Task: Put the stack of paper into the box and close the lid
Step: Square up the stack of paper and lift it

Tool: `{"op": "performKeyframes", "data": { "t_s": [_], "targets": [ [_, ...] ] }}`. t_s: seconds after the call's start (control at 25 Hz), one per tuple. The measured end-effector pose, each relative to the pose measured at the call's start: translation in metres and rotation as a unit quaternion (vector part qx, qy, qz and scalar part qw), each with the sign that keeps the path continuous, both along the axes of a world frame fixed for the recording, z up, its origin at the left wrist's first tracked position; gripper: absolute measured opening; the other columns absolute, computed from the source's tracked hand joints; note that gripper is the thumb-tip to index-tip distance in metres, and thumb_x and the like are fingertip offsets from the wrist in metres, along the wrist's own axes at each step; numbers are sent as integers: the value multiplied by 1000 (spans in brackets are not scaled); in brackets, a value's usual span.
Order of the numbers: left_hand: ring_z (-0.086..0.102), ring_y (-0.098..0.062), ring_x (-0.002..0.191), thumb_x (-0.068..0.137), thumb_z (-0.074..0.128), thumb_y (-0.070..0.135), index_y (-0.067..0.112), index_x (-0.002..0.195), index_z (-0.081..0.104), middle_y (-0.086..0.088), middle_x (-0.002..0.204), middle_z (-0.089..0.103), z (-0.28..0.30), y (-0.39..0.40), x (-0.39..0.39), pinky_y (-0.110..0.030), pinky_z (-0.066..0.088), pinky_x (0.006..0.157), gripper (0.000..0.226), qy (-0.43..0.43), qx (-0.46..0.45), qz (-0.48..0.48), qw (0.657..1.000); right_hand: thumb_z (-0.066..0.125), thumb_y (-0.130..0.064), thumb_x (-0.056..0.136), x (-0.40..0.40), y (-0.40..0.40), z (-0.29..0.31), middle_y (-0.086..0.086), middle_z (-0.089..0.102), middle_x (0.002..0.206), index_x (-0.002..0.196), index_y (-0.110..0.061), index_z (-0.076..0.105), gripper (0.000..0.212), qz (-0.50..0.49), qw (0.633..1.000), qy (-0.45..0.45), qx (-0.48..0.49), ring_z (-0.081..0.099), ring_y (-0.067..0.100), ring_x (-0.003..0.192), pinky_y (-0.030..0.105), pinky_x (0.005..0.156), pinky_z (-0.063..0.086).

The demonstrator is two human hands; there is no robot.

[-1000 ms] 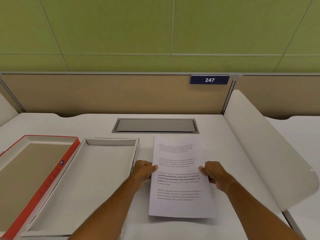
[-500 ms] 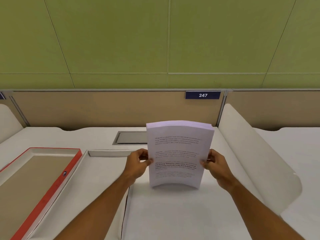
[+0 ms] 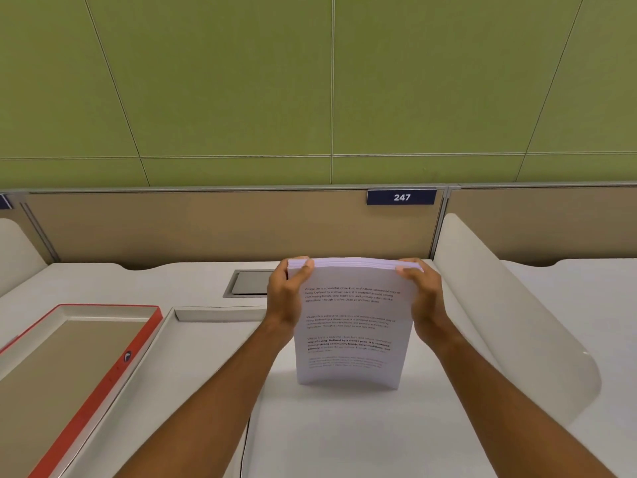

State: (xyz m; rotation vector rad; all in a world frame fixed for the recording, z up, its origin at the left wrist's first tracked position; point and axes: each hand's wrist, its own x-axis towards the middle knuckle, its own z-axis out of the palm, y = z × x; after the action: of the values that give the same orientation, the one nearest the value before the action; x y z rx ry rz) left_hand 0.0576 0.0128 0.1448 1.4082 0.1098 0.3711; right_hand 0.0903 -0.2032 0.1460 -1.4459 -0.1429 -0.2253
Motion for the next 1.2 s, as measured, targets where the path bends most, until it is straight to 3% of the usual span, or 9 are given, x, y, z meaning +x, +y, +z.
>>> {"op": "performKeyframes", "data": {
  "t_s": [0.12,0.28,0.48,0.6,0.72,0.84,0.92,1.0,1.2],
  "targets": [
    [44,-19,60,80,62,45,14,66,45,-4,67,47,4,-3,10,-27,35,55,38,39,-11,65,997,54,-46,76,10,6,4,10,51,65,66,2,49,49,-65,997,25,-36,48,23,64,36,63,35],
    [41,-18,56,84,60,43,23,57,36,2,60,43,7,-5,19,-26,35,52,42,68,-11,88,994,51,-43,78,13,12,6,5,51,62,62,-15,44,33,-94,993,44,-55,52,23,64,31,58,38],
    [49,-19,65,81,59,53,8,74,55,-7,72,54,-3,8,14,-33,40,61,46,34,29,48,998,47,-55,84,7,-5,-5,-4,65,73,81,-18,59,39,-16,998,-5,-61,62,7,63,19,53,49],
    [66,-23,81,80,64,37,8,91,66,-8,90,72,-22,26,3,-35,54,73,31,8,68,-1,998,44,-48,89,4,-25,-25,3,69,90,96,-7,61,45,48,996,-8,-69,64,12,79,27,71,51],
    [67,-25,91,84,69,17,12,96,67,-10,98,73,-37,36,0,-35,56,81,13,9,123,7,992,38,-44,90,2,-35,-39,6,71,100,102,-8,63,46,70,996,9,-57,67,14,90,31,79,50],
    [67,-19,87,86,68,10,13,96,66,-3,95,72,-37,36,2,-28,56,79,10,14,164,21,986,45,-38,92,3,-38,-42,4,74,104,109,-10,65,38,86,994,17,-66,69,16,96,31,82,53],
    [67,-18,87,86,70,10,11,98,66,-4,97,72,-37,37,2,-27,56,78,13,14,183,20,983,59,-20,93,5,-40,-42,0,75,105,113,-12,65,22,76,991,16,-106,70,18,98,28,80,56],
    [68,-19,90,84,72,8,9,100,66,-5,99,72,-39,39,2,-27,57,79,18,20,206,10,978,63,-8,91,7,-41,-45,-1,74,105,112,-13,65,21,54,985,9,-162,70,19,97,24,77,58],
    [69,-16,88,81,76,7,12,96,68,-2,95,73,-36,42,4,-13,53,71,18,36,242,11,969,65,-3,90,10,-41,-46,8,73,105,110,-5,66,20,32,982,17,-184,69,25,96,28,78,56]
  ]
}}
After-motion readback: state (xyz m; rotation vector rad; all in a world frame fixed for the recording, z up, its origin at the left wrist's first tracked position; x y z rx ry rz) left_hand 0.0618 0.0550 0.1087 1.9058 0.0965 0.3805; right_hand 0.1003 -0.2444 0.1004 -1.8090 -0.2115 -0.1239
